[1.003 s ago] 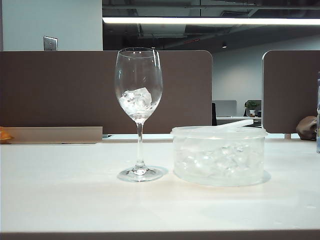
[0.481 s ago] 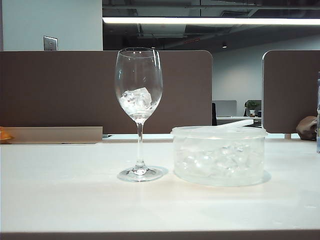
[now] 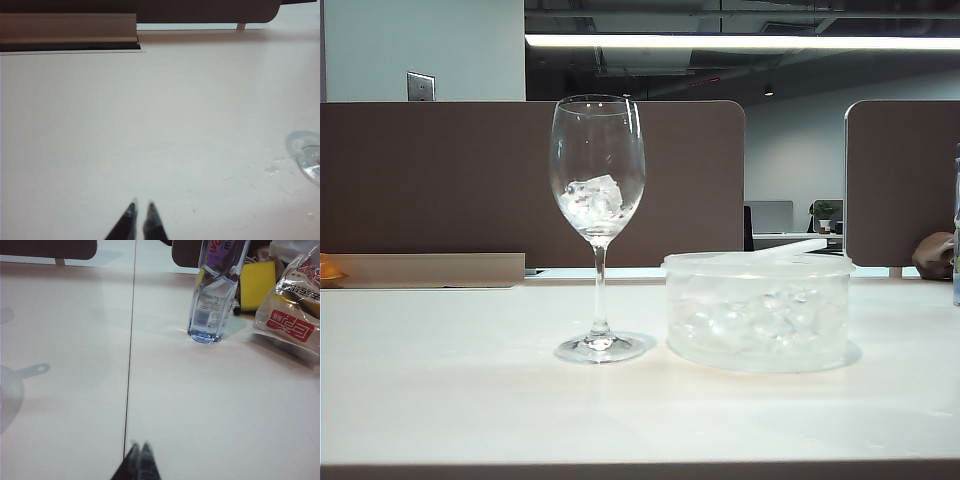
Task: Pick up an ice shovel filled with ice cubes and pour the ice from the shovel into the glass.
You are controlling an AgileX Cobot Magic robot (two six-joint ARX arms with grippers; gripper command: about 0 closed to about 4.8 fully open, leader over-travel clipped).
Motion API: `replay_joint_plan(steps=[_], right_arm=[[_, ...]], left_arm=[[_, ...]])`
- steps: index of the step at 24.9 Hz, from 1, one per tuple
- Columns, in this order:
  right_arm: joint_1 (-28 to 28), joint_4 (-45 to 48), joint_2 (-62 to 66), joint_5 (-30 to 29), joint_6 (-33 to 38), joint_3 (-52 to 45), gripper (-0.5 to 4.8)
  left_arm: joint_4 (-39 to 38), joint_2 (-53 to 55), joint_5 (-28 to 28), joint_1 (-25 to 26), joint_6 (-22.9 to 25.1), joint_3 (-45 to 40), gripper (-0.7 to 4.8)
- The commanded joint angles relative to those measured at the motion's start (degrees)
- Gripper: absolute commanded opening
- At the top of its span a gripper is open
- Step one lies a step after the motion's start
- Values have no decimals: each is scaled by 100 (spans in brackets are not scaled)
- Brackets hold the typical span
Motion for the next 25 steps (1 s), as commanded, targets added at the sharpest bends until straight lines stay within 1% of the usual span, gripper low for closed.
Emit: replay_joint_plan(steps=[1, 23, 25], right_arm=[[2, 48, 0, 48, 2, -42, -5], [2, 48, -2, 48, 2, -42, -5], [2, 48, -2, 48, 2, -42, -5]], left_arm=[[-11, 2, 17, 7, -15, 0, 29], [-11, 2, 2, 17, -15, 0, 29], [-11, 2, 7, 79, -15, 0, 29]])
